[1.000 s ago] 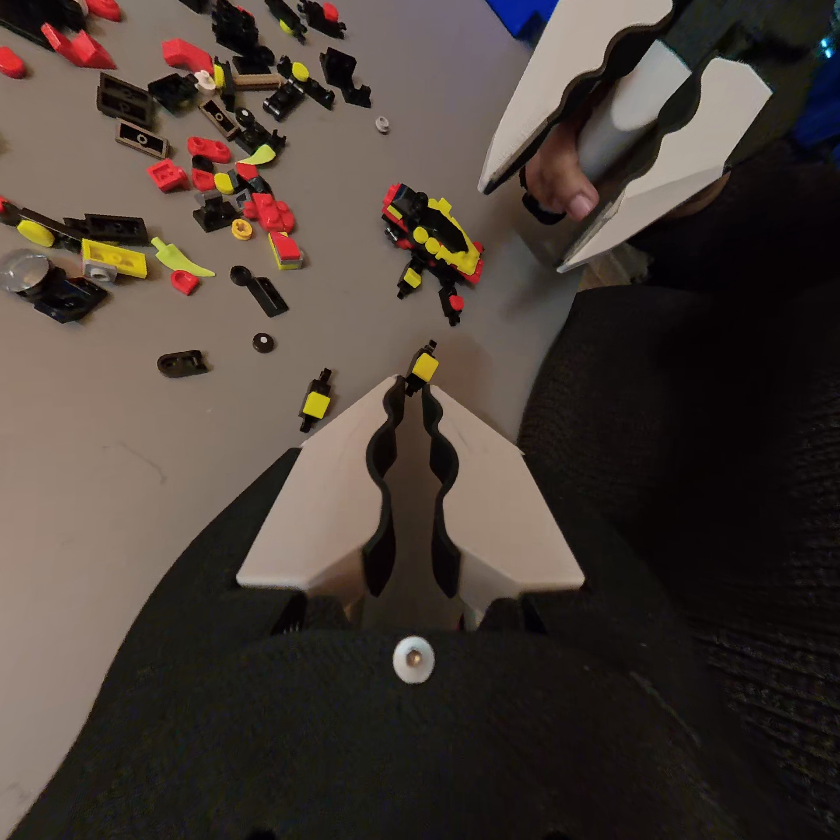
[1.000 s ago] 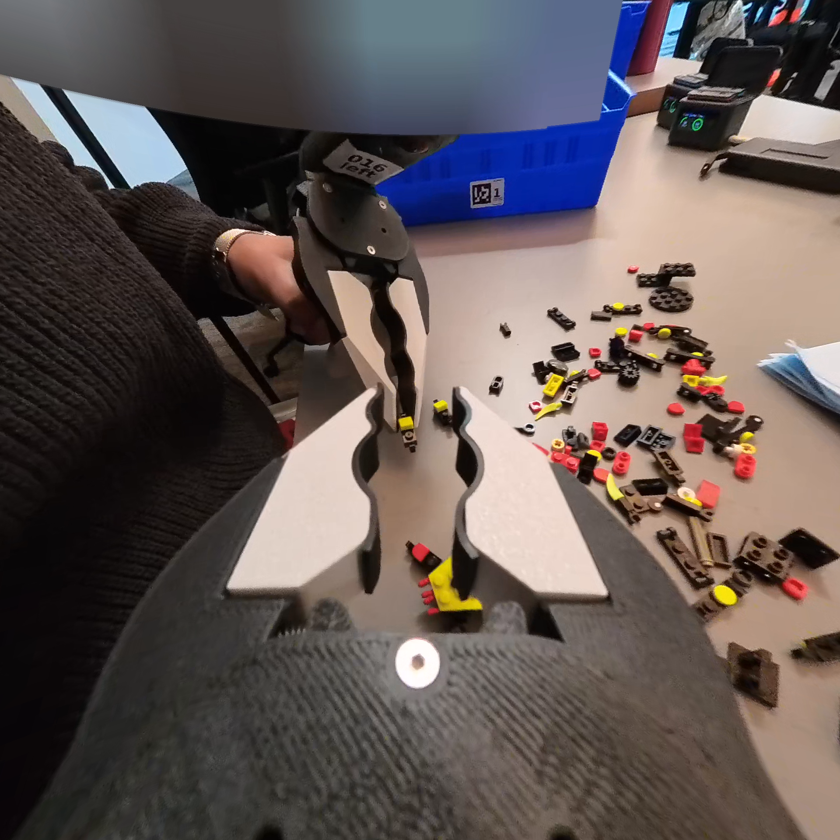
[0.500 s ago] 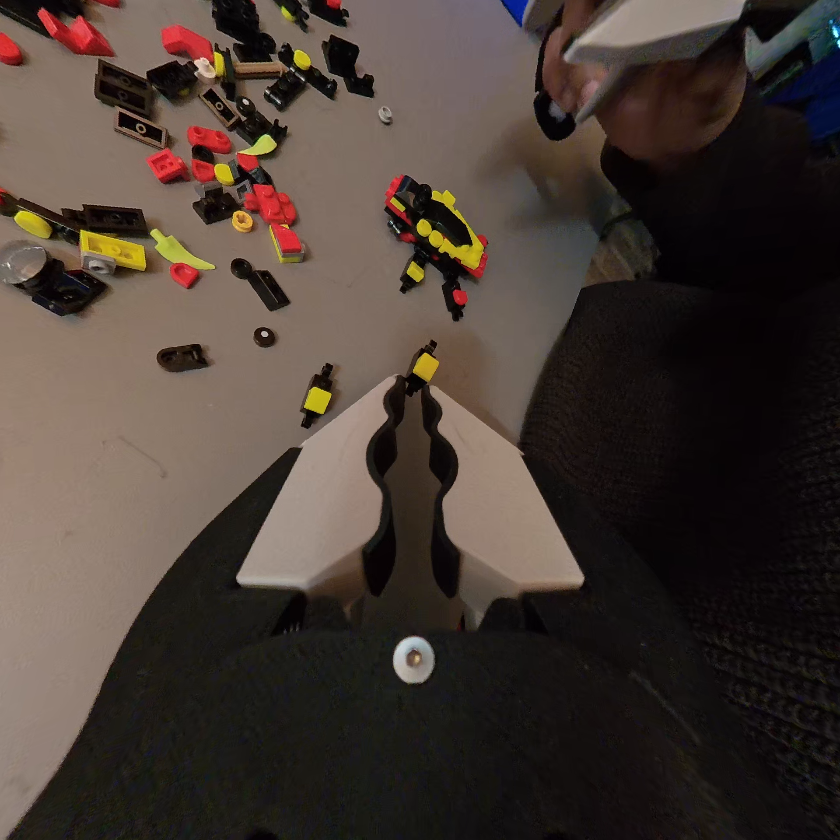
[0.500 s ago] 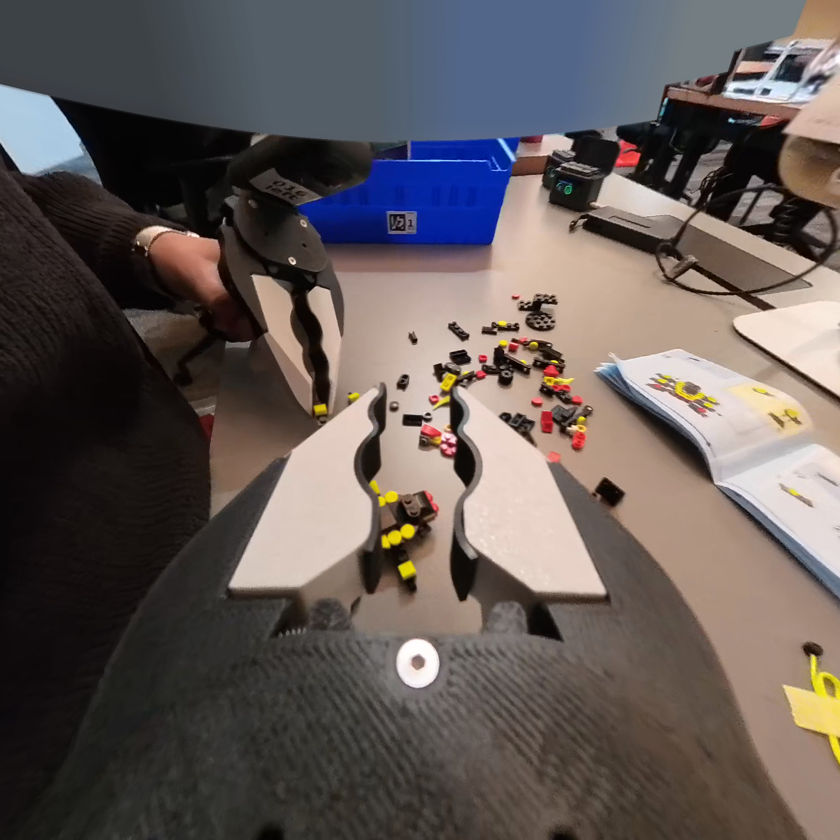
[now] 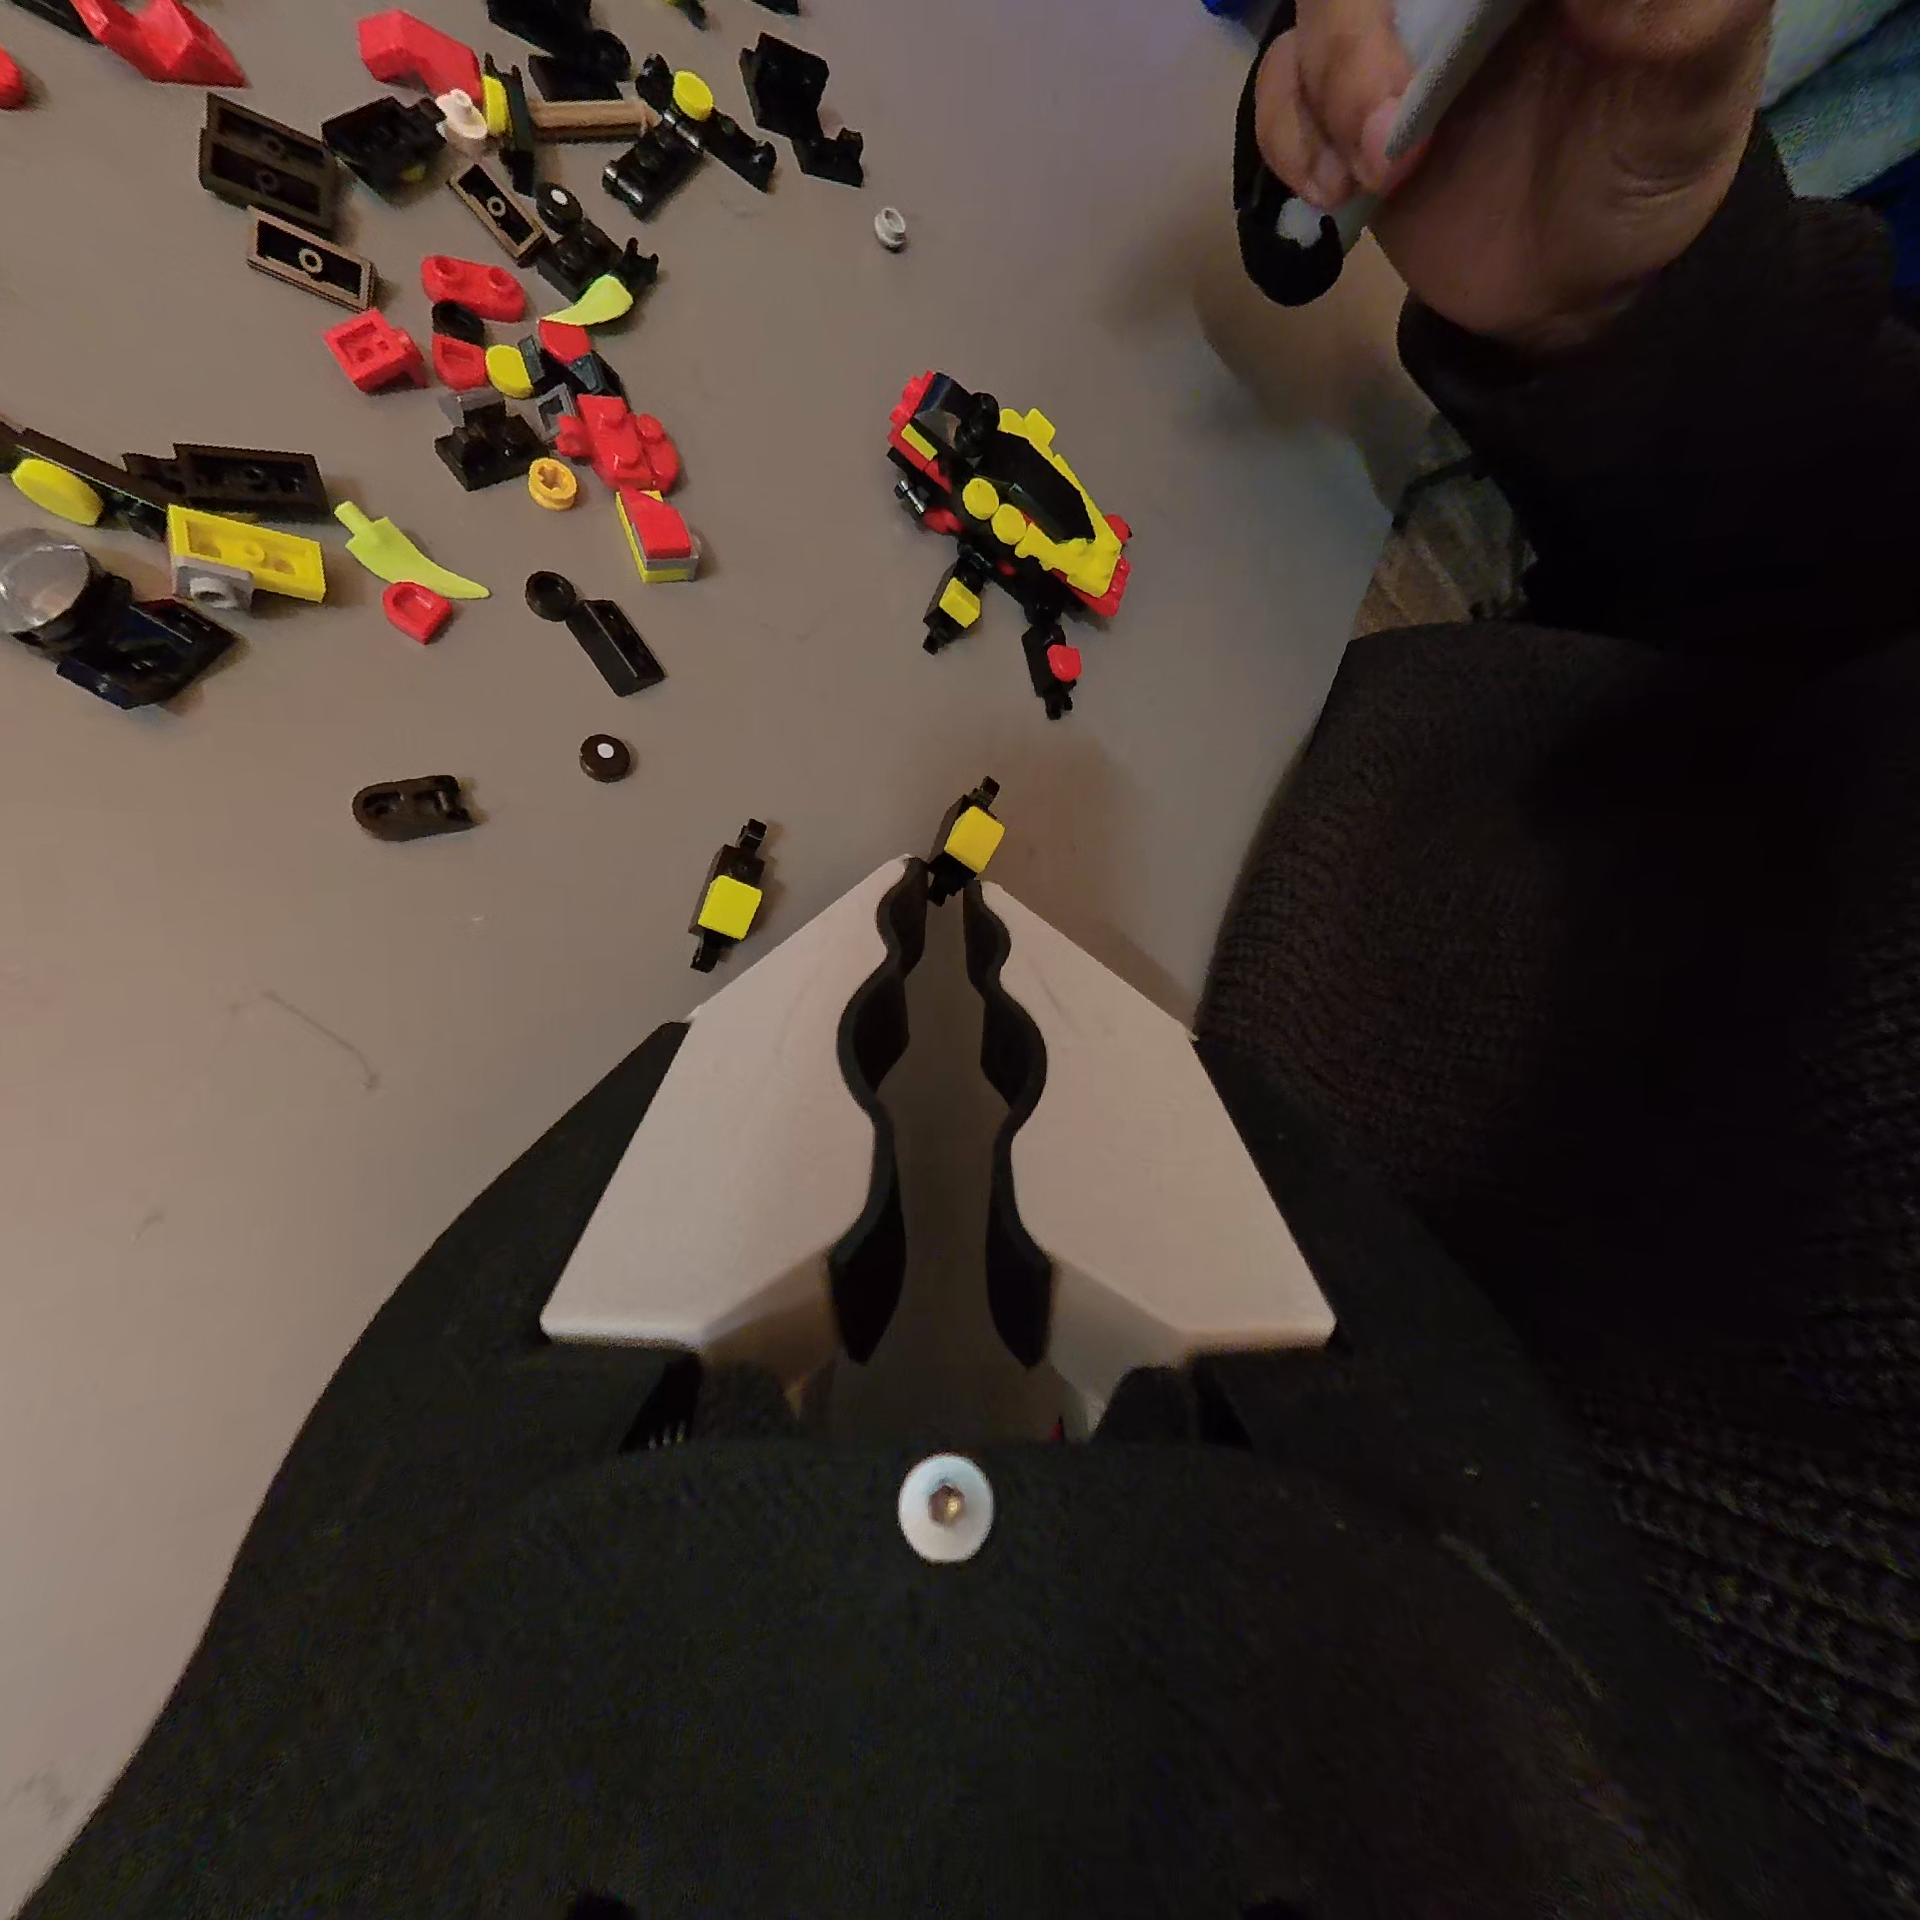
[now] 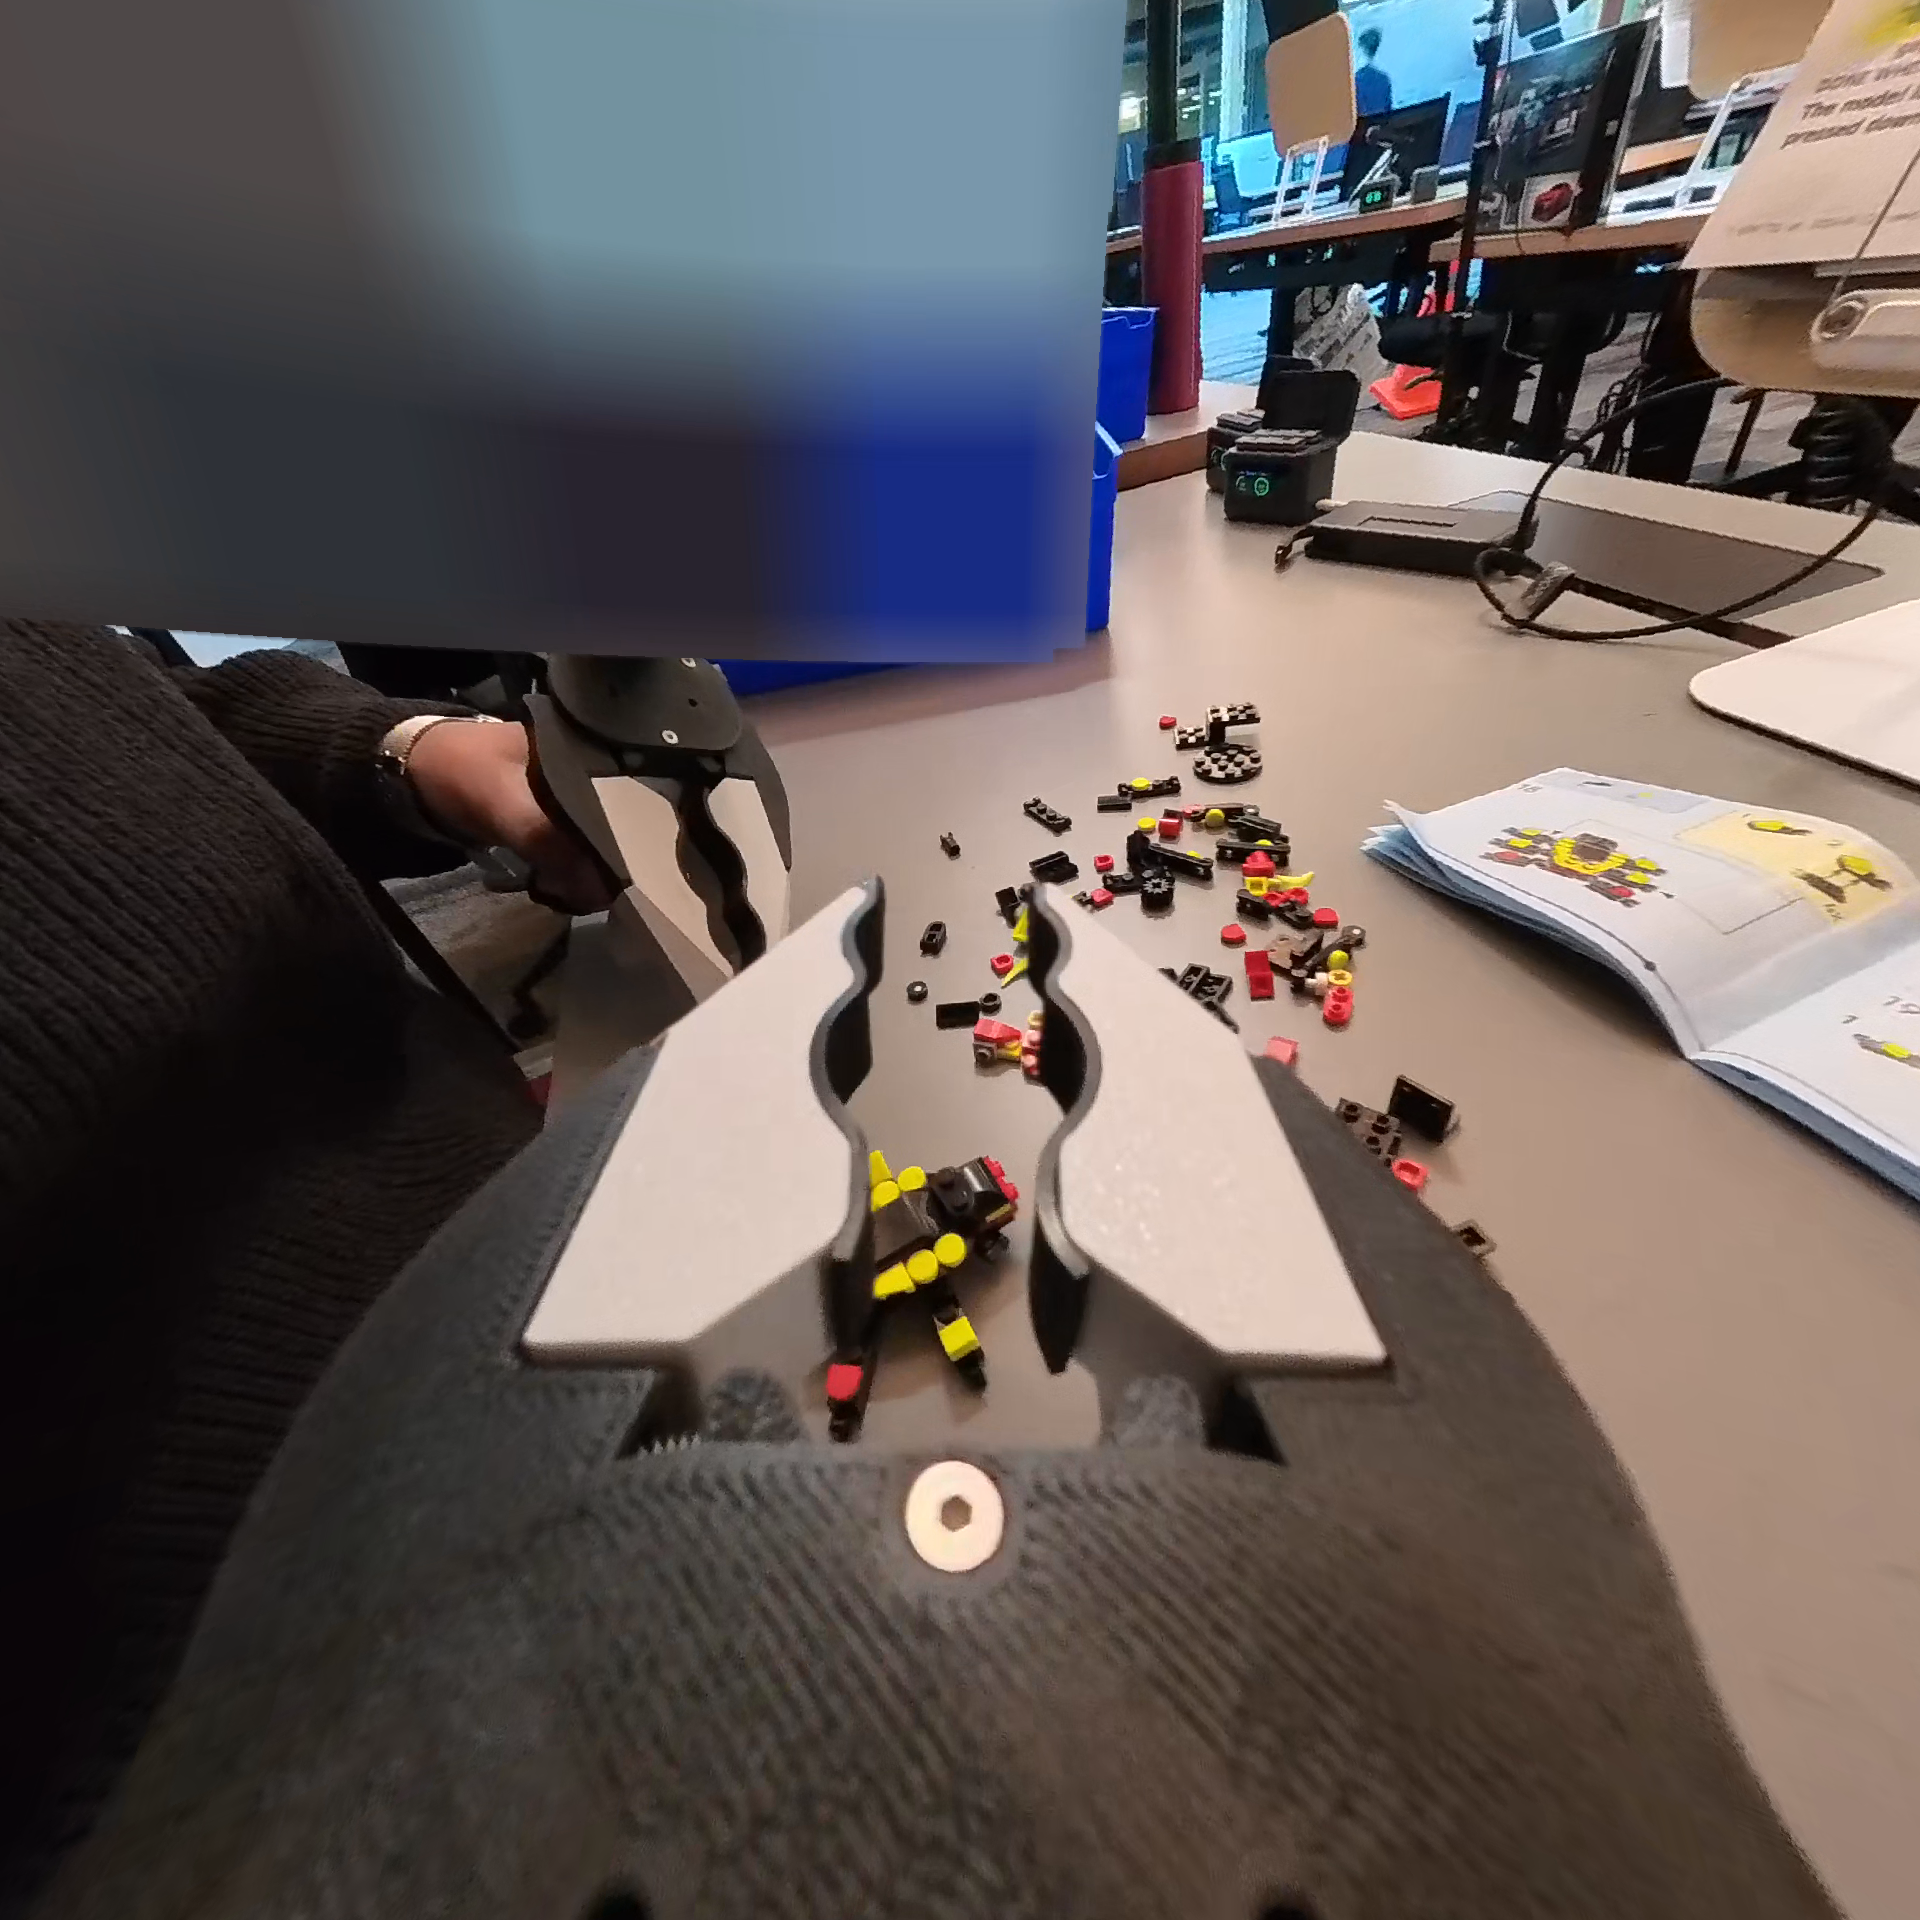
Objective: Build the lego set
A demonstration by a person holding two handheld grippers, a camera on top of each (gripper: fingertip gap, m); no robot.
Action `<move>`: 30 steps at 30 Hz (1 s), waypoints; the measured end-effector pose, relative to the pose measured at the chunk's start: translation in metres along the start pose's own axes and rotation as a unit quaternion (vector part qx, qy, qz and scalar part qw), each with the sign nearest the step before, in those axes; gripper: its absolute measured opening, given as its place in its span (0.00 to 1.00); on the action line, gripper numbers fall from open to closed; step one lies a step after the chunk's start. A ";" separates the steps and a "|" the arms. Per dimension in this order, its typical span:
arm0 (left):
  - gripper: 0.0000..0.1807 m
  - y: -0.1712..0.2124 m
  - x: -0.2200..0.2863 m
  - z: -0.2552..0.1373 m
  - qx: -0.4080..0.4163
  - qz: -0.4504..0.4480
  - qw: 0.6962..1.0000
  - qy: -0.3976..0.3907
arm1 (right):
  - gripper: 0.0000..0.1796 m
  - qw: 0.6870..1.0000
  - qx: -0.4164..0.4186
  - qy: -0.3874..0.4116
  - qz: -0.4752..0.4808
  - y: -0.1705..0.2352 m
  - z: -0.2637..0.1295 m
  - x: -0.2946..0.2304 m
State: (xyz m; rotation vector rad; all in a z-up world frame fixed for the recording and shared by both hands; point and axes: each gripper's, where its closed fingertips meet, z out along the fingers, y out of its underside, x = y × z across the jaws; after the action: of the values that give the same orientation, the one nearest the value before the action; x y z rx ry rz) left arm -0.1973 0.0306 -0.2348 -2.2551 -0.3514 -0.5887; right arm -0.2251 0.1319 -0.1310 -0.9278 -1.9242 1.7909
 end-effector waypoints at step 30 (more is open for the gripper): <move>0.03 0.003 -0.014 0.006 -0.017 -0.003 1.000 -0.022 | 0.14 0.999 -0.001 -0.010 0.049 0.008 0.007 0.009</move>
State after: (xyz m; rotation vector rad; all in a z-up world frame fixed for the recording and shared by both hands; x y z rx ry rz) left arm -0.2060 0.0327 -0.2473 -2.3029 -0.3731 -0.5538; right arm -0.2345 0.1322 -0.1413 -1.0241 -1.9248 1.8592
